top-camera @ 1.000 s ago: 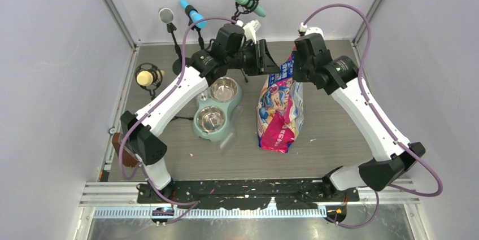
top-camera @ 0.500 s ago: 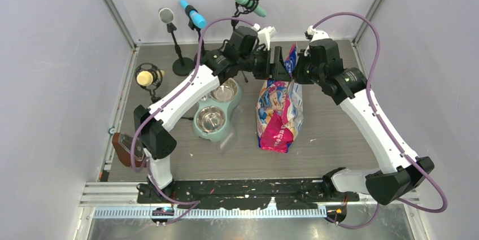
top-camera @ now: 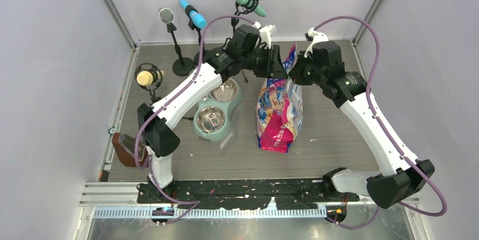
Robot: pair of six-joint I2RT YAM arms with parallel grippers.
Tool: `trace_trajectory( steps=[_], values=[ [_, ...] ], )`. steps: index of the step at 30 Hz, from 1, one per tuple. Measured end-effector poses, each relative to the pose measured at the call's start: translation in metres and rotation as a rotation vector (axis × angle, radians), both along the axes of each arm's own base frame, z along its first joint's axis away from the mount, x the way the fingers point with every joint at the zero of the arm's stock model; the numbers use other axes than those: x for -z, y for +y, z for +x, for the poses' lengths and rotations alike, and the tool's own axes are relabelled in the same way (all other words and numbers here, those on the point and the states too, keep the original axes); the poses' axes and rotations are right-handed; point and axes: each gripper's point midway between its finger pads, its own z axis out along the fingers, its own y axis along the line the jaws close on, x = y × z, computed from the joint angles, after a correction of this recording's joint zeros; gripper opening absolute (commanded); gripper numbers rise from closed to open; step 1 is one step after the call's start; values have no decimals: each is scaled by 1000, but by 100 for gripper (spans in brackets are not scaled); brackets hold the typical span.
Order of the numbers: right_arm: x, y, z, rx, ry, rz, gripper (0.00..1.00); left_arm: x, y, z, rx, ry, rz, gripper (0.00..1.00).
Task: Serve the pet food
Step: Open the pet food bag at the center of the board.
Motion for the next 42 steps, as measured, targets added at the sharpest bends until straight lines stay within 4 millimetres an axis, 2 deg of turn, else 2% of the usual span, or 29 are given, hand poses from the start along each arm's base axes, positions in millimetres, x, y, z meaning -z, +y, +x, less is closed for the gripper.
trace_trajectory(
  steps=[10, 20, 21, 25, 27, 28, 32, 34, 36, 39, 42],
  values=[
    [2, 3, -2, -27, 1, 27, 5, 6, -2, 6, -10, -12, 40, 43],
    [5, 6, -3, -44, 8, 35, 5, 19, 9, 13, -57, -56, 142, 45],
    [5, 6, -3, -45, 8, 35, 5, 18, 9, 14, -58, -63, 147, 42],
    [5, 6, -4, -47, 8, 37, 5, 17, 6, 15, -53, -73, 155, 16],
    [5, 6, -5, -48, 9, 36, 5, 17, 2, 13, -42, -73, 155, 13],
    [6, 6, -5, -49, 10, 36, 5, 16, 0, 12, -39, -75, 156, 14],
    [6, 7, -6, -53, 11, 39, 5, 21, -3, 12, -33, -67, 165, 31],
    [6, 7, -7, -54, 11, 39, 5, 24, -4, 13, -35, -59, 171, 34],
    [6, 6, -7, -55, 9, 38, 5, 28, -4, 14, -36, -50, 177, 27],
    [8, 6, -8, -58, 12, 38, 5, 31, -6, 12, -29, -34, 177, 1],
    [9, 6, -8, -57, 16, 36, 5, 31, -8, 10, -13, -28, 168, 0]
  ],
)
